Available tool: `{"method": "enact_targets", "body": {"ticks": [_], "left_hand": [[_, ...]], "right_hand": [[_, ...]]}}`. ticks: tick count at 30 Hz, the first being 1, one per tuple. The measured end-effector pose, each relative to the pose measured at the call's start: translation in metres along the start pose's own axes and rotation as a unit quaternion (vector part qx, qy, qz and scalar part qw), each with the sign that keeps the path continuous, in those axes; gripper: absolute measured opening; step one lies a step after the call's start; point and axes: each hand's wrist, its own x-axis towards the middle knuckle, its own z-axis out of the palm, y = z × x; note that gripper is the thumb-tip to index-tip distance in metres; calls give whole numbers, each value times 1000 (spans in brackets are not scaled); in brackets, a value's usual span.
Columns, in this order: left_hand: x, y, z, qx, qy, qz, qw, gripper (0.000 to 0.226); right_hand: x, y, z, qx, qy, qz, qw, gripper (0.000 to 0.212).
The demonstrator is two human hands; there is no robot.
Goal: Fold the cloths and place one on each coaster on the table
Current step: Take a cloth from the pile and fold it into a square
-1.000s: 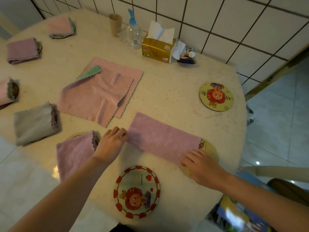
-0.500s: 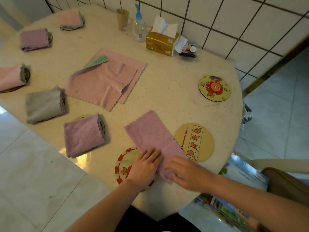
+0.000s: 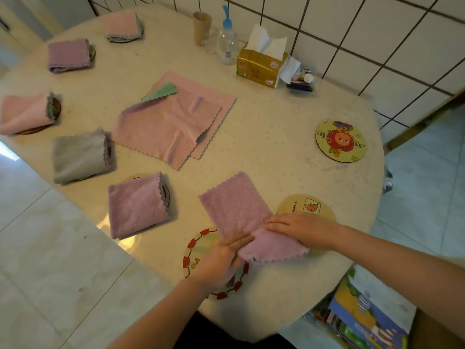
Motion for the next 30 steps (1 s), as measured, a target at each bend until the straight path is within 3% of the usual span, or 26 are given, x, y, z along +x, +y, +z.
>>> {"method": "enact_targets", "body": {"ticks": [3,6,8,10,11,17,19,21,23,26,28,30], "left_hand": [[9,10,-24,-147,18,-116,982,30],[25,0,-39,-304,54,-212,927,44],[36,-11,-46,-448,97,-273,846,43],[43,-17,-50,-549,115,-337,756,38],[44,-19,-50,-570,115,-357,730,36],[46,-22,-52,-609,111,-381,687,34],[42,-22,-55,-615,105,-375,685,31],[38,-25,-61,-591,99,-375,708,28],[36,-29,-71,-525,102,-382,754,26],[39,-38,-85,-332,134,-403,842,18],[46,-44,-92,-229,166,-402,871,18],[54,-48,-96,-194,189,-393,879,25]], "right_hand": [[12,6,-11,221,-6,101,970,53],[38,8,-24,392,99,187,895,20],[59,7,-32,419,145,234,865,14],[78,7,-35,420,139,273,854,17],[85,6,-35,402,126,294,858,19],[100,6,-25,355,104,358,857,21],[100,5,-25,362,103,365,851,22],[100,4,-27,369,105,368,847,22],[101,3,-29,380,112,371,840,22],[96,1,-34,418,143,382,812,25],[91,1,-35,415,152,390,808,29],[87,-1,-34,388,135,406,816,33]]}}
